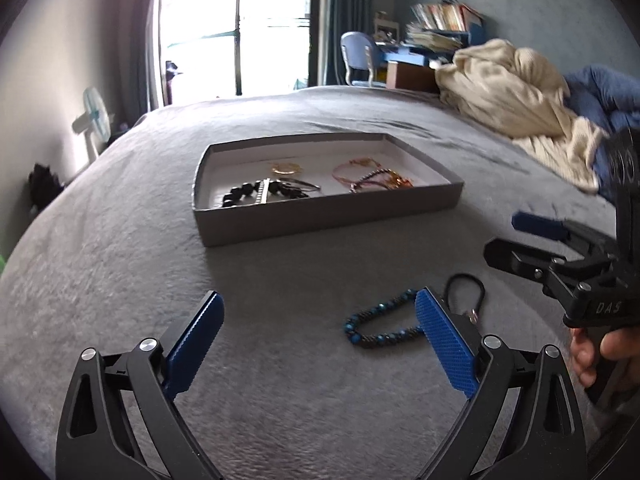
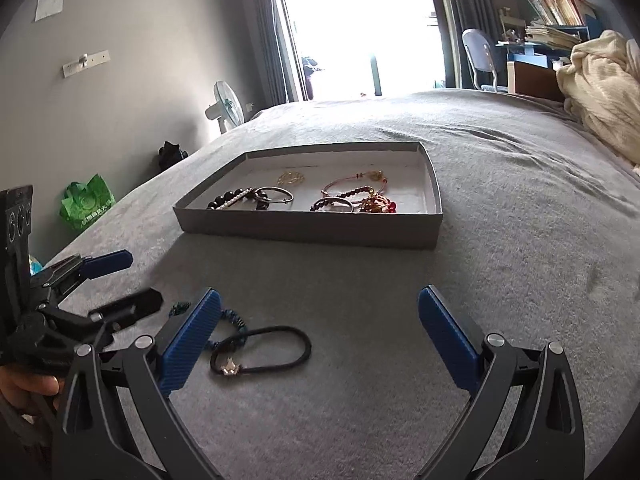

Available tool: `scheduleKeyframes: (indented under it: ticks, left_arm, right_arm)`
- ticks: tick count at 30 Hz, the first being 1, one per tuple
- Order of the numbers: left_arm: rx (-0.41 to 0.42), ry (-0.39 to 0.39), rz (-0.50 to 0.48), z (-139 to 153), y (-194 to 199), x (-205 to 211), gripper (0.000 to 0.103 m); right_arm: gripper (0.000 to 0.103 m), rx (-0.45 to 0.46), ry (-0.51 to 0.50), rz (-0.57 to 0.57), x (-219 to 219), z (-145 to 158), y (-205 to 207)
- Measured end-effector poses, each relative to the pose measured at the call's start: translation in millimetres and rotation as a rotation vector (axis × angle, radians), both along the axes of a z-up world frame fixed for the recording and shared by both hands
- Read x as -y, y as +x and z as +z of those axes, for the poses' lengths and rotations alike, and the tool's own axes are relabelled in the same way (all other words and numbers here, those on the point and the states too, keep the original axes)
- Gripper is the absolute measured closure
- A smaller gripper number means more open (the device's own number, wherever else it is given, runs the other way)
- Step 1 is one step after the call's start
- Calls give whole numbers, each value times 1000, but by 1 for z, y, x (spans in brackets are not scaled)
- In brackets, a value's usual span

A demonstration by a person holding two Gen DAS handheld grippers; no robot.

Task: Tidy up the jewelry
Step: 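Move both tools back toward the blue bead bracelet and black hair tie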

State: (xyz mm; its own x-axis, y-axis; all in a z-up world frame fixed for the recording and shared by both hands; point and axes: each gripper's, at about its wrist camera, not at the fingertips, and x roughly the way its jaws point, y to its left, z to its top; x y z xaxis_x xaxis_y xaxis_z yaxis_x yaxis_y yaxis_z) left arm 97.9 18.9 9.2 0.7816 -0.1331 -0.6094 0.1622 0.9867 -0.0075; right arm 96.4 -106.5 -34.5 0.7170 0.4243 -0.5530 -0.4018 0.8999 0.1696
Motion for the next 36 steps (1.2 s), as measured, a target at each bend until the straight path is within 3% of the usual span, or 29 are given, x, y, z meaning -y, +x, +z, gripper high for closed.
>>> scheduleKeyframes:
  ticks: [20,25,32,36]
  left_arm:
    - [-89,-8,5,-10,12,-3,8]
    - [-144,-5,9,-18,20,-3,27]
    - [-145,-13,8,-19,17,-4,29]
    - [-156,-22,-13,-20,18,-3,43]
  right_arm:
    - [5,-53,6,-21,2,-6,1]
    - [5,-57,7,-10,1,-6,1]
    - [5,-65,7,-7,1,-7,1]
    - [5,-80,3,9,-1,-8,1]
